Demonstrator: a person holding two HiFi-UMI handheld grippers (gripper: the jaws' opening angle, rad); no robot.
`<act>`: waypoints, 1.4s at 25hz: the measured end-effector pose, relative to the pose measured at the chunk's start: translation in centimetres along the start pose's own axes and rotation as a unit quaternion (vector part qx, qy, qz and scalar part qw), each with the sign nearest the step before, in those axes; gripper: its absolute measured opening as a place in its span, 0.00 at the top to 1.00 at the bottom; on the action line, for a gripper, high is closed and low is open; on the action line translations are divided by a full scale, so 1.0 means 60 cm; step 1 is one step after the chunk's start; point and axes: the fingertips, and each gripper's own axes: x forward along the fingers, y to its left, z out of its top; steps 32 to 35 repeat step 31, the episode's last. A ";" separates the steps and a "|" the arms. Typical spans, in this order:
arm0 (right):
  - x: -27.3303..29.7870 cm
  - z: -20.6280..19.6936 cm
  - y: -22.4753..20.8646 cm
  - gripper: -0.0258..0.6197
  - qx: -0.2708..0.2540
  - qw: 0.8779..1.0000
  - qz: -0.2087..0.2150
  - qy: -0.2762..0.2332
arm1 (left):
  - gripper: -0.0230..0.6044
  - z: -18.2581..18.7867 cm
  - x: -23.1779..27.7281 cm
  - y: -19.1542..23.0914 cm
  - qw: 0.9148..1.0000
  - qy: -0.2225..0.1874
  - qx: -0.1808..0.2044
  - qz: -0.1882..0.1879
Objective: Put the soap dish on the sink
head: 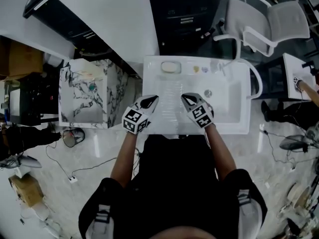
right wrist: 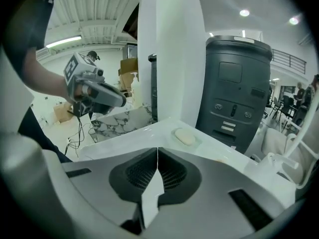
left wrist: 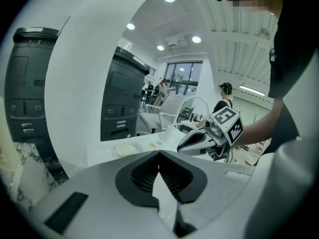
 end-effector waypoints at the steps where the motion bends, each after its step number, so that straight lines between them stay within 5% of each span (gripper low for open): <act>1: -0.004 -0.001 -0.002 0.96 0.001 1.000 0.004 -0.003 | 0.96 -0.007 0.004 -0.011 1.000 -0.001 -0.005 0.001; 12: -0.064 -0.035 -0.021 0.96 -0.023 0.999 0.025 -0.025 | 0.96 -0.025 0.048 -0.102 1.000 0.002 -0.009 0.010; 35: -0.118 -0.088 -0.014 0.96 -0.004 0.999 0.044 -0.029 | 0.96 -0.025 0.068 -0.166 1.000 0.008 -0.013 0.013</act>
